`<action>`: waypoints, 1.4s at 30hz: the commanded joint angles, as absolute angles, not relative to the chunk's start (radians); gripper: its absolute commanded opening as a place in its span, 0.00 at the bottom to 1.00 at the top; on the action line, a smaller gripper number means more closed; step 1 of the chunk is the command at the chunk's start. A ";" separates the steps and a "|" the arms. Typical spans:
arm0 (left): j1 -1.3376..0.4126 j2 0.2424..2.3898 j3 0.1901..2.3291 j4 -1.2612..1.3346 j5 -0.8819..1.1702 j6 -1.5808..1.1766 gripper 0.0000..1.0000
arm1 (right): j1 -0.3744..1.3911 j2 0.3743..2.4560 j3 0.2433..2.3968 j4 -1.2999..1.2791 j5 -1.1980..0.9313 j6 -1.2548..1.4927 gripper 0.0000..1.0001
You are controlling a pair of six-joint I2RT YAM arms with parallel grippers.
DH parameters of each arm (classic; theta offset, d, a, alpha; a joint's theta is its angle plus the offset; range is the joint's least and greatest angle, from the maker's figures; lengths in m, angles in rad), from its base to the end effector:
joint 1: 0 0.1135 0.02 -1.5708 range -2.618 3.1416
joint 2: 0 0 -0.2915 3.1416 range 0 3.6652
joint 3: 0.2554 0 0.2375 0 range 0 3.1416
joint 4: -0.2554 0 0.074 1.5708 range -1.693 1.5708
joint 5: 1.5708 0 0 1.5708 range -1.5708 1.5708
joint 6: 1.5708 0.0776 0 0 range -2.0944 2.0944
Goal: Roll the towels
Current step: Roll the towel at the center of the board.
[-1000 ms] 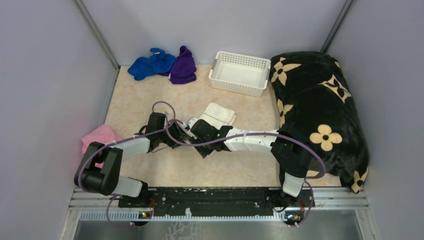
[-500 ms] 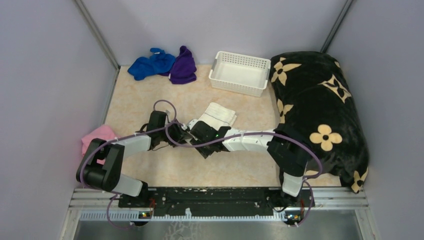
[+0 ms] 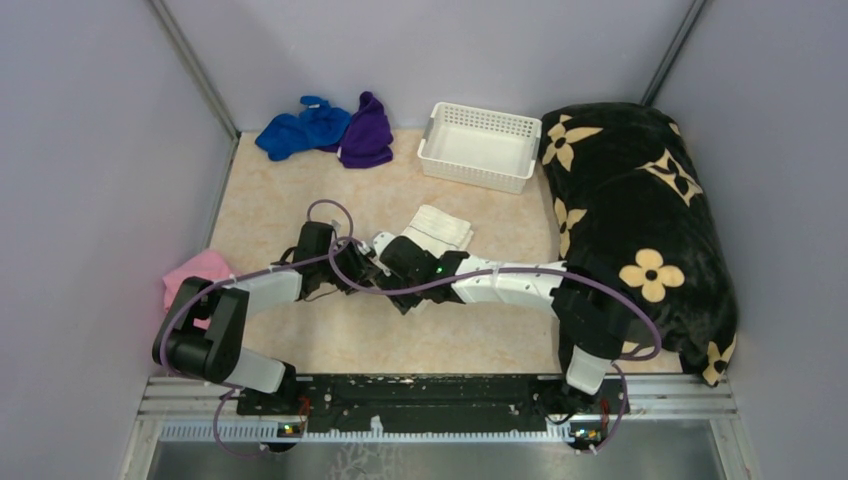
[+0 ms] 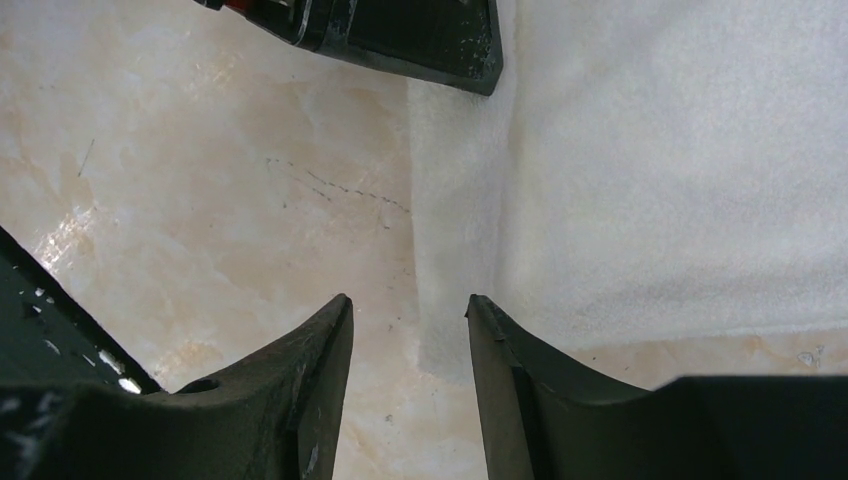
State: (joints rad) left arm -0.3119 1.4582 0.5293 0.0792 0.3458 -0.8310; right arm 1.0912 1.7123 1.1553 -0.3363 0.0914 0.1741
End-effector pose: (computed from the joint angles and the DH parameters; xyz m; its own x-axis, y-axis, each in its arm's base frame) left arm 0.2488 -0.1079 0.1446 -0.8525 -0.4552 -0.2570 -0.1898 0.7276 -0.6593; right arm 0.1829 0.3363 0.2137 -0.5025 -0.5924 -0.6297 -0.7818 0.6223 0.0385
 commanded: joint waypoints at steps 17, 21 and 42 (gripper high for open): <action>-0.311 1.520 0.509 -0.084 0.235 -0.761 0.54 | 1.101 1.825 1.130 -0.304 0.144 0.110 0.46; -0.311 1.527 0.518 -0.096 0.232 -0.758 0.54 | 1.109 1.836 1.104 -0.301 0.181 0.094 0.45; -0.303 1.289 0.551 -0.256 0.226 -0.795 0.67 | 1.033 1.818 1.015 -0.093 -0.330 0.250 0.00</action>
